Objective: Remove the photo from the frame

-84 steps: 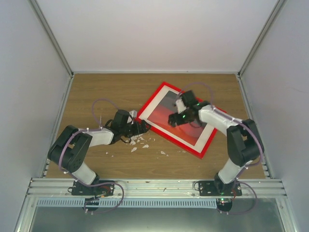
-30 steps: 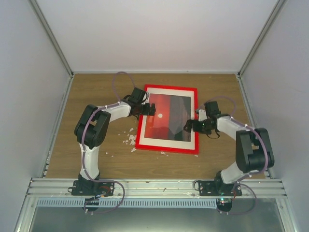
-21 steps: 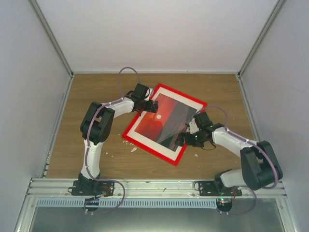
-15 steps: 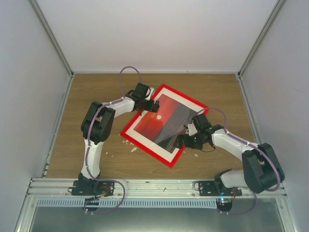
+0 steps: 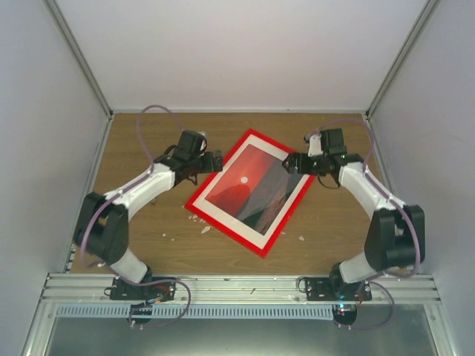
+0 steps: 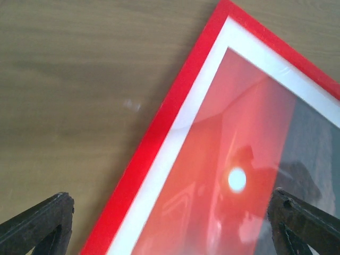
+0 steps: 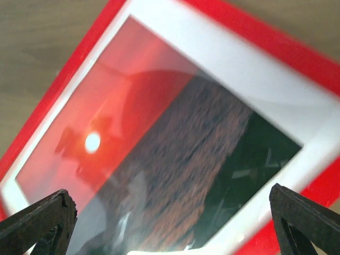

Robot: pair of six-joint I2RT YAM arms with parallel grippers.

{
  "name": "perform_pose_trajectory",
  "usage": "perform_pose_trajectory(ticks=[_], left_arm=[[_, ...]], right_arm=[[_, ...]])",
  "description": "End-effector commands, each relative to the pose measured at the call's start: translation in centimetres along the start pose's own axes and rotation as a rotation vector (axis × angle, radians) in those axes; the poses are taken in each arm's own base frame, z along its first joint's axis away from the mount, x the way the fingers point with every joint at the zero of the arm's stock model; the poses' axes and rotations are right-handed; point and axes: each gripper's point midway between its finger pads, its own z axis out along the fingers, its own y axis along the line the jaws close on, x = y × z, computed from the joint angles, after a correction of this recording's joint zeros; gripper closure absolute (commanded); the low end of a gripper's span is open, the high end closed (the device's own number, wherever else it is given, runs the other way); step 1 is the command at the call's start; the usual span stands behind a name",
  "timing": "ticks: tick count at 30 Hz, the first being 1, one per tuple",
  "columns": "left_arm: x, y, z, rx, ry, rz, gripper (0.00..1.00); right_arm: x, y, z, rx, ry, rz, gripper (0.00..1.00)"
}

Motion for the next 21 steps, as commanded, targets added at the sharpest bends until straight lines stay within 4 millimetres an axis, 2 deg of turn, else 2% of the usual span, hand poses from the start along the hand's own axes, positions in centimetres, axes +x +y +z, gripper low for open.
perform_pose_trajectory(ticks=[1, 4, 6, 10, 15, 19, 21], left_arm=[[4.8, 1.5, -3.4, 0.024, 0.023, -0.15, 0.01], [8.6, 2.3, -5.4, 0.046, 0.053, -0.19, 0.01], [10.8, 2.6, -6.6, 0.069, 0.069, -0.217, 0.01], [14.9, 2.9, -7.4, 0.115, 0.132, -0.286, 0.01], [17.8, 2.1, -6.8, 0.178, 0.194, -0.333, 0.01], [18.7, 1.9, -5.8, 0.185, 0.229, -0.34, 0.01], [18.8, 1.8, -5.1, 0.183, 0.236, -0.341, 0.01]], right_arm=[[-4.1, -1.8, 1.9, 0.019, -0.029, -0.056, 0.0], [-7.0, -3.2, 3.1, 0.035, -0.059, -0.062, 0.0], [-8.1, -4.8, 4.5, 0.052, -0.052, -0.054, 0.0], [-9.6, -7.0, 6.9, 0.062, -0.018, -0.066, 0.0], [-9.4, -8.9, 10.1, 0.043, 0.045, -0.07, 0.0], [-8.0, -10.6, 12.2, 0.061, 0.104, -0.047, 0.0], [-7.1, -10.9, 12.8, 0.055, 0.132, -0.044, 0.0]])
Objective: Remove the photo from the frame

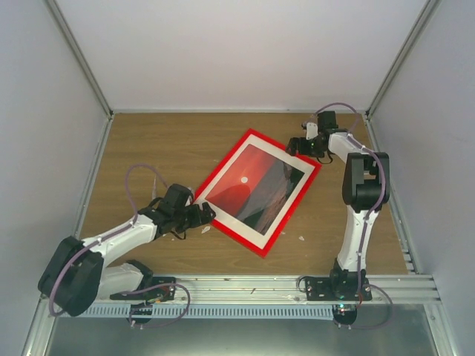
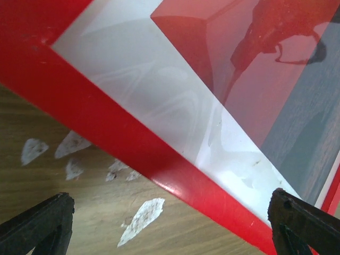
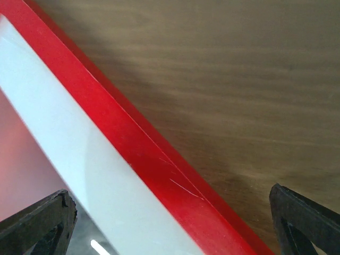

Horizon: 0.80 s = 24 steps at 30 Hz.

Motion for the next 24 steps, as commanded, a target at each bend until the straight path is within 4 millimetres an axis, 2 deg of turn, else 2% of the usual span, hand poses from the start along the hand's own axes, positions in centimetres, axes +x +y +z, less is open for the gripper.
perform_pose_trajectory(ticks=[1, 6, 11, 16, 21, 24], left_arm=[[-0.6, -1.6, 1.3, 0.074, -0.007, -0.011, 0.01], [-1.5, -1.5, 3.0, 0.033, -0.003, 0.004, 0.01], [-4.1, -2.1, 4.6, -0.002, -0.035, 0.042, 0.01], [-9.4, -3.2, 6.0, -0.04, -0.095, 0.087, 0.01], [-15.9, -5.5, 7.2, -0.043, -0.167, 0.139, 0.01], [-18.2, -6.3, 8.9, -0.043, -0.156, 0.16, 0.01]], right_arm=[[1.8, -0.8, 1.3, -0.01, 0.066, -0.002, 0.0], [3.8, -0.5, 1.2, -0.028, 0.095, 0.017, 0.0], [5.7, -0.1, 0.4, -0.035, 0.095, 0.056, 0.0], [7.8, 0.9, -0.8, -0.059, 0.083, 0.112, 0.0], [9.5, 1.9, -2.6, -0.08, 0.049, 0.161, 0.0], [11.2, 2.2, -3.4, -0.081, 0.041, 0.187, 0.0]])
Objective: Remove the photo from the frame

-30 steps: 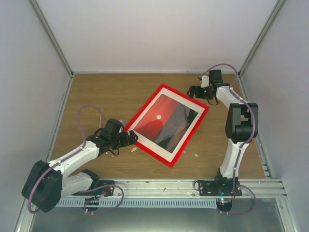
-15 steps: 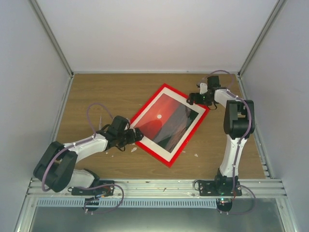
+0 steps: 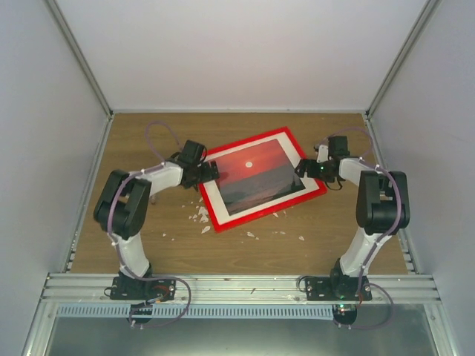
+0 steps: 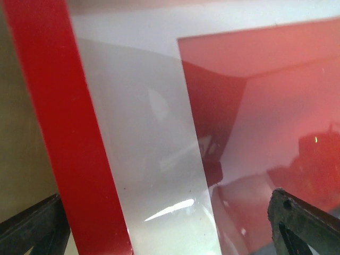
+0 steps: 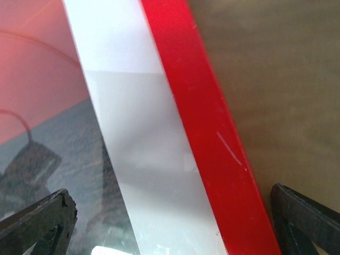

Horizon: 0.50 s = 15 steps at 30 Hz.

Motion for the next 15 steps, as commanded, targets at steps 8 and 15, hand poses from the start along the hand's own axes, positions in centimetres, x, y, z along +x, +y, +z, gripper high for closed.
perform_pose_trajectory(ticks=[8, 15], left_arm=[[-6.8, -7.8, 5.1, 0.192, -0.038, 0.183, 0.01], [-6.9, -6.4, 3.6, 0.174, -0.044, 0.145, 0.01]], right_arm=[[7.7, 4.6, -1.9, -0.199, 0.037, 0.118, 0.01], [6.6, 3.7, -3.2, -0.108, -0.006, 0.098, 0.0]])
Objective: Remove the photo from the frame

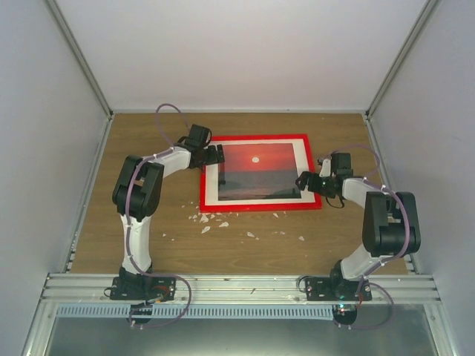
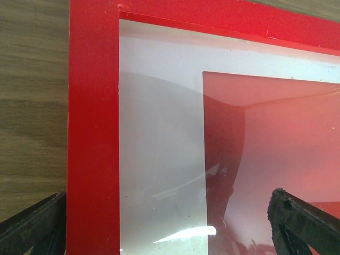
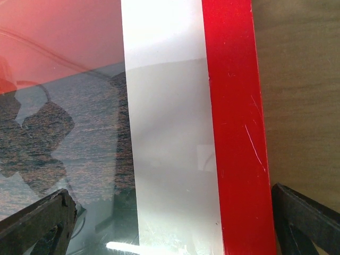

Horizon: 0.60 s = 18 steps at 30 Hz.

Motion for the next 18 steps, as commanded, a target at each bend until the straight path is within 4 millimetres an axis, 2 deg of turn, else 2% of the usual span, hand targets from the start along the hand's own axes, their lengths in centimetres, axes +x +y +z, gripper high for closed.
perform_pose_trajectory(ticks=[1, 5, 10, 14, 18], left_arm=[[1.3, -3.0, -2.3, 0.148, 0.036, 0.004, 0.01], [2.0, 0.0, -5.6, 0.041, 0.025, -0.005, 0.01], [6.1, 2.4, -9.2, -0.021, 0.05, 0.019, 0.01], [9.4, 4.2, -11.1, -0.063, 0.067, 0.03, 0.01], [12.1, 5.5, -11.9, -0.117, 0.08, 0.05, 0.02]], right_arm=[[1.0, 2.8, -0.9, -0.073, 0.04, -0.002, 0.0], [-0.1, 2.5, -3.0, 0.009, -0.022, -0.026, 0.0], [-0.5, 3.9, -5.0, 0.077, -0.069, -0.104, 0.0], [0.4, 6.6, -5.2, 0.092, -0.068, -0.227, 0.0], [1.9, 10.4, -5.1, 0.052, -0.066, -0.361, 0.0]])
